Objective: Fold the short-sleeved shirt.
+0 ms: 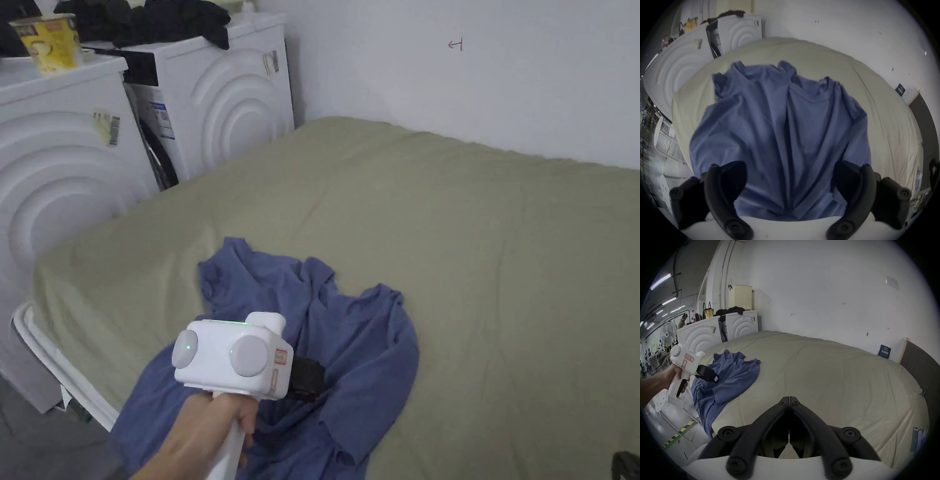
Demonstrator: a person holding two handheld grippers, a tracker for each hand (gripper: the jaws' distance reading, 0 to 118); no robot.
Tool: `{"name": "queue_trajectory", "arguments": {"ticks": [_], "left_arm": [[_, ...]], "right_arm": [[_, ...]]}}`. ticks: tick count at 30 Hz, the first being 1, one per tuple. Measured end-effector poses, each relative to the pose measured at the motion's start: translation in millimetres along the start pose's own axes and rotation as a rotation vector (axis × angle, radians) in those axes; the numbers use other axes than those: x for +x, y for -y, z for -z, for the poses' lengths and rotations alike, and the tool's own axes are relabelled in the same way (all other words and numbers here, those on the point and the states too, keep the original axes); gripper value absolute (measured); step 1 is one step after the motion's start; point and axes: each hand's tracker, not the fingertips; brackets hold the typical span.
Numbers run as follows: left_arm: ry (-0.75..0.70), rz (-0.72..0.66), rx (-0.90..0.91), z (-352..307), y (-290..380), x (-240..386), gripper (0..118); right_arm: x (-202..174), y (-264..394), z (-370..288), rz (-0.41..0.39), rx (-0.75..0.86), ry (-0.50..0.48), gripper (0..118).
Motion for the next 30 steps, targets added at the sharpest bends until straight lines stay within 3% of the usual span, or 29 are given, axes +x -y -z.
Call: {"name": "queue_trajectory", "arguments": {"ticks": [9, 12, 13, 14, 15, 16, 21, 23, 30], "left_arm": [[-0.080, 0.061, -0.064, 26, 3, 15, 110], [-0.079, 0.061, -0.048, 22, 6, 11, 102], [-0.063, 0.053, -0.035, 17, 6, 12, 90], [-0.047, 0.048, -0.008, 12, 6, 14, 60], [-0.069, 0.069, 0.021, 5, 4, 18, 21], [-0.105, 0.070, 0.049, 0, 3, 21, 4], [-0.073, 0.061, 0.053, -26, 0, 33, 4], [0.005, 0.038, 0.083, -39, -6, 39, 4], [0.118, 0.174, 0.165, -79, -28, 136, 4]], "right_arm": [[0, 19, -3, 0.015, -0.065, -0.018, 1], [5, 23, -12, 0.031, -0.067, -0.011, 1], [8, 23, -16, 0.040, -0.066, -0.008, 1], [10, 23, -19, 0.049, -0.065, -0.003, 1], [13, 24, -24, 0.058, -0.065, 0.002, 1], [17, 24, -30, 0.065, -0.065, 0.007, 1], [37, 26, -63, 0.102, -0.031, 0.067, 1], [48, 28, -79, 0.139, -0.014, 0.089, 1], [83, 44, -135, 0.220, 0.023, 0.214, 1]]}}
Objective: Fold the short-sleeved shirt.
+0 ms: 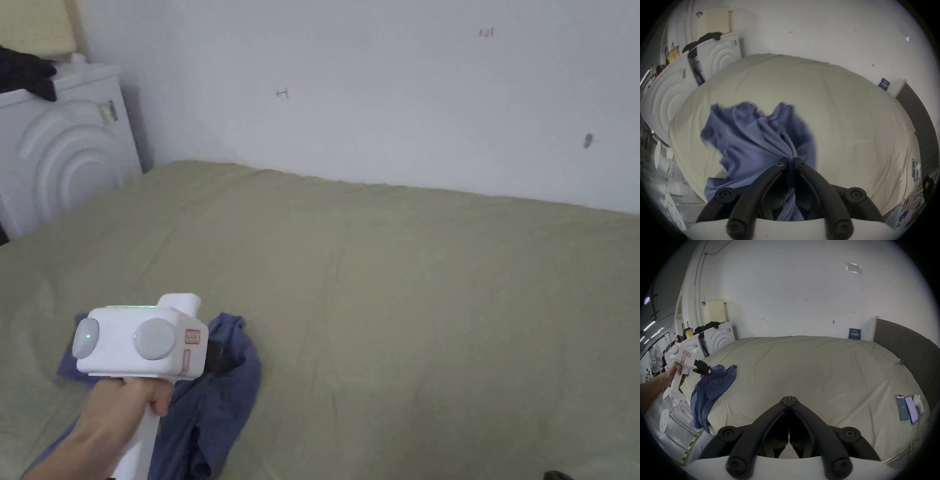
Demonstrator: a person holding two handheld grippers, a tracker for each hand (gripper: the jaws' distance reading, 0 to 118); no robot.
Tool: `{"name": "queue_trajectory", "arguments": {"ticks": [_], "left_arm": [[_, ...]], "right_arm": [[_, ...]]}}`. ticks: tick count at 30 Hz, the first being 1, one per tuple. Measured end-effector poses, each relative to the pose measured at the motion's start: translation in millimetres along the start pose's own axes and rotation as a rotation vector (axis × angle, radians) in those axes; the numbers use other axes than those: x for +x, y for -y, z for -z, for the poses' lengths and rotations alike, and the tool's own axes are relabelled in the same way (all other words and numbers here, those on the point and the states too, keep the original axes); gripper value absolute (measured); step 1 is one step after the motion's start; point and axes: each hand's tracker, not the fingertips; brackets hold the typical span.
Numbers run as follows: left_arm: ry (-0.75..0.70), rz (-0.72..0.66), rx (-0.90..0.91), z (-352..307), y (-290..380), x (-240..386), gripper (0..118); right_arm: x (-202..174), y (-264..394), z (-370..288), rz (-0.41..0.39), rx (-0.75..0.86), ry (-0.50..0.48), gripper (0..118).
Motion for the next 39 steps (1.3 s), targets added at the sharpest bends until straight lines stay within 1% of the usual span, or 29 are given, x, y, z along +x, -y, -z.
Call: {"name": "queue_trajectory", "arguments": {"ticks": [5, 9, 15, 18, 21, 23, 26, 28, 29, 30, 31, 32, 33, 34, 35, 36, 39], "left_arm": [[0.159, 0.131, 0.053, -10, -27, 114, 4], [0.308, 0.229, 0.065, -8, -38, 214, 4], [0.531, 0.373, 0.037, -19, -24, 365, 4], [0.631, 0.436, 0.014, -27, -9, 416, 4], [0.623, 0.473, -0.045, -10, 12, 440, 4], [0.563, 0.485, -0.099, 15, 30, 445, 4], [0.392, 0.506, -0.180, 65, 55, 442, 4], [0.338, 0.546, -0.198, 78, 73, 432, 5], [0.346, 0.531, -0.201, 85, 77, 429, 14], [0.368, 0.510, -0.207, 87, 78, 423, 42], [0.410, 0.475, -0.202, 85, 79, 416, 91], [0.418, 0.455, -0.199, 82, 79, 412, 118], [0.398, 0.457, -0.213, 83, 80, 408, 113], [0.438, 0.385, -0.128, 78, 75, 399, 113], [0.435, 0.420, -0.169, 75, 76, 391, 112], [0.424, 0.411, -0.178, 62, 72, 383, 113], [0.448, 0.354, -0.112, 29, 68, 344, 112]], "right_arm": [[28, 9, -28, 0.014, 0.009, 0.085, 1], [49, 16, -45, 0.069, 0.016, 0.135, 1], [74, 26, -61, 0.105, 0.001, 0.208, 1], [86, 31, -62, 0.125, -0.012, 0.241, 1], [95, 36, -58, 0.156, -0.030, 0.253, 1], [99, 39, -54, 0.168, -0.045, 0.254, 1], [104, 44, -46, 0.179, -0.067, 0.254, 1], [107, 46, -40, 0.193, -0.081, 0.246, 1], [108, 47, -38, 0.197, -0.084, 0.243, 1], [109, 47, -35, 0.200, -0.087, 0.243, 1], [109, 47, -32, 0.203, -0.093, 0.241, 1], [110, 47, -31, 0.204, -0.094, 0.237, 1], [110, 46, -30, 0.203, -0.094, 0.234, 1], [110, 45, -29, 0.200, -0.095, 0.234, 1], [110, 44, -30, 0.197, -0.092, 0.232, 1], [109, 42, -31, 0.192, -0.085, 0.229, 1], [108, 35, -36, 0.183, -0.065, 0.225, 1]]}}
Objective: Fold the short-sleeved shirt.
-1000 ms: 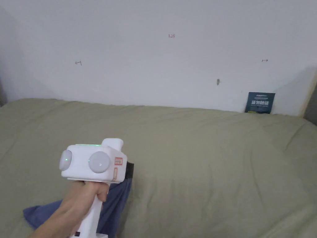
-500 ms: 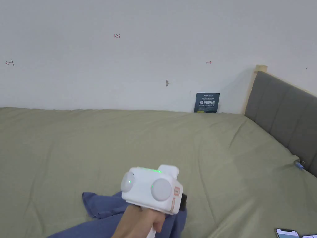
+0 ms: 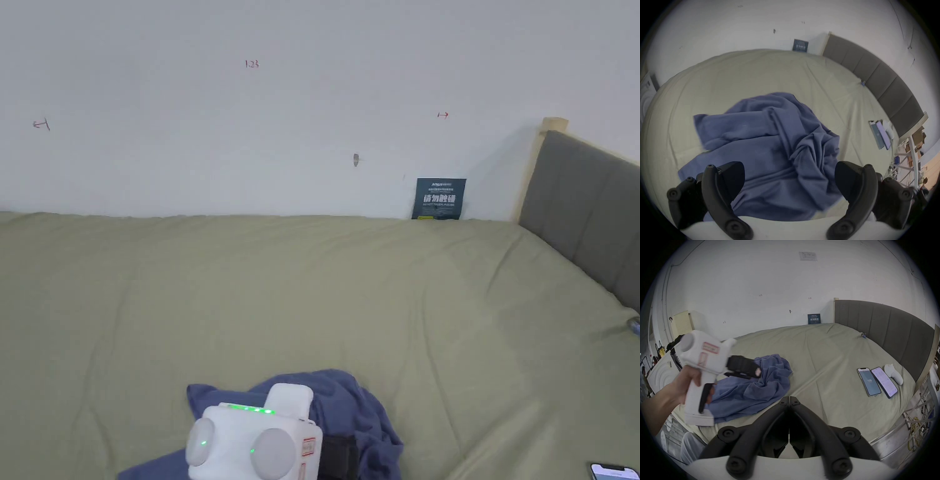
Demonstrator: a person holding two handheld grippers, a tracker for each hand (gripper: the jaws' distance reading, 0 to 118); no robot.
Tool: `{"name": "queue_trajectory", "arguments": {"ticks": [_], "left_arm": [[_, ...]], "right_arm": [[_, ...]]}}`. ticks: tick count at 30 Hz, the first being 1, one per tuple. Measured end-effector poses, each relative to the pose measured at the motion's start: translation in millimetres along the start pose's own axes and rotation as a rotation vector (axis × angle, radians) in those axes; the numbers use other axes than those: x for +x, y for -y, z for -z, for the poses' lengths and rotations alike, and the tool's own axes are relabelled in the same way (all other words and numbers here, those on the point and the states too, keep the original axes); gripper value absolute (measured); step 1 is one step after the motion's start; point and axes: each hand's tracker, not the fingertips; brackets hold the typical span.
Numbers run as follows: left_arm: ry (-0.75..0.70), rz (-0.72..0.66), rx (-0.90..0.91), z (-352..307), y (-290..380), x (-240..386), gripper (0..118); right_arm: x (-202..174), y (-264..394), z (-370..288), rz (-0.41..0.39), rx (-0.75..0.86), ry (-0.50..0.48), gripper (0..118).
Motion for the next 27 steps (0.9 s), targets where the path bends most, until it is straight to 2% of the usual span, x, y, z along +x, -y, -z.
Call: {"name": "queue_trajectory", "arguments": {"ticks": [4, 6, 7, 8, 9, 13, 16, 20, 27], "left_arm": [[-0.040, -0.011, 0.163, -86, 32, -29, 107], [-0.084, -0.013, 0.242, -125, 48, -45, 89], [-0.095, 0.004, 0.296, -148, 57, -52, 66], [-0.114, 0.021, 0.324, -166, 67, -57, 22], [-0.160, 0.001, 0.378, -193, 79, -52, 4], [-0.330, -0.007, 0.567, -252, 127, -70, 4], [-0.505, 0.024, 0.628, -278, 152, -71, 4], [-0.481, -0.047, 0.617, -291, 169, -82, 4], [-0.485, -0.082, 0.606, -291, 172, -96, 4]], "right_arm": [[-4, -7, -11, -0.018, 0.040, -0.011, 1], [-7, -9, -16, -0.025, 0.063, -0.018, 1], [-9, -11, -18, -0.030, 0.074, -0.017, 1], [-11, -12, -20, -0.032, 0.085, -0.020, 1], [-12, -13, -23, -0.033, 0.099, -0.024, 1], [-20, -15, -32, -0.047, 0.144, -0.031, 1], [-27, -15, -37, -0.057, 0.173, -0.032, 1], [-36, -15, -36, -0.063, 0.193, -0.037, 1], [-47, -20, -35, -0.099, 0.198, -0.051, 1]]}}
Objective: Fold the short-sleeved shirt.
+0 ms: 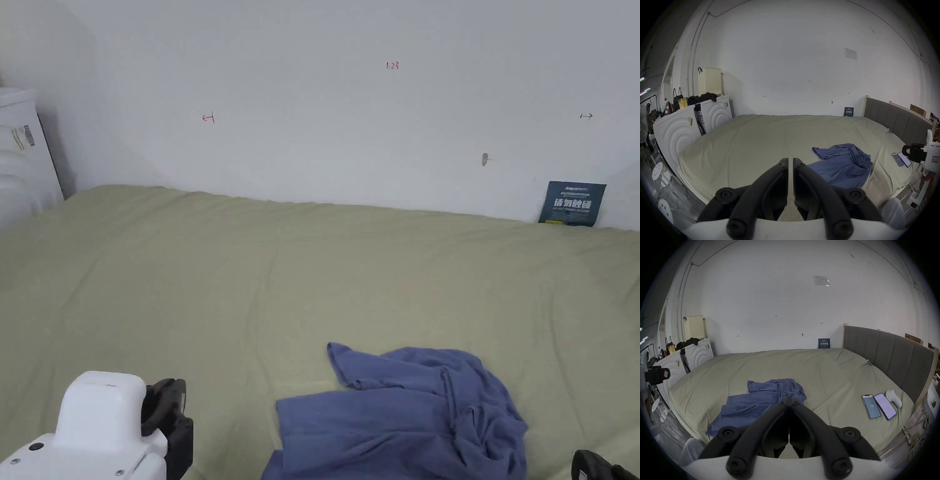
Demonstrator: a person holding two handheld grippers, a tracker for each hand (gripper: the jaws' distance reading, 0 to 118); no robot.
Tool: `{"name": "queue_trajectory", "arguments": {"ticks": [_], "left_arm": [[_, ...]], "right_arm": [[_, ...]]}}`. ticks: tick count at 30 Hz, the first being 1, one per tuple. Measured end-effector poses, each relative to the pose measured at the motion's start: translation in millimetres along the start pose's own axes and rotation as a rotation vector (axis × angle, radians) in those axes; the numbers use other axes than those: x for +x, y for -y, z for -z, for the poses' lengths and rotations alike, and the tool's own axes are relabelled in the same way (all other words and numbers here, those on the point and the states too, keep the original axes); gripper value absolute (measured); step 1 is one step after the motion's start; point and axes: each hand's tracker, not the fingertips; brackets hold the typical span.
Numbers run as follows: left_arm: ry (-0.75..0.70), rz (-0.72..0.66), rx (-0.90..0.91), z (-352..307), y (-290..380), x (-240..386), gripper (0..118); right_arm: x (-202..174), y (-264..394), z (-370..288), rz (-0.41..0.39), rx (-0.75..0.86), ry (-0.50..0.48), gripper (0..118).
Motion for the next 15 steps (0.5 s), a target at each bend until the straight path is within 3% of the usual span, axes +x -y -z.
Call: {"name": "queue_trajectory", "arguments": {"ticks": [7, 13, 15], "left_arm": [[0.059, -0.005, -0.073, 33, -2, -3, 4], [0.129, 0.071, -0.276, 127, 8, 7, 4], [0.169, 0.054, -0.348, 167, 15, 16, 14]], "right_arm": [[-1, -3, 9, -0.009, -0.003, -0.007, 1], [-3, 6, 22, -0.005, -0.041, -0.011, 1], [-3, 9, 28, 0.002, -0.067, -0.008, 1]]}}
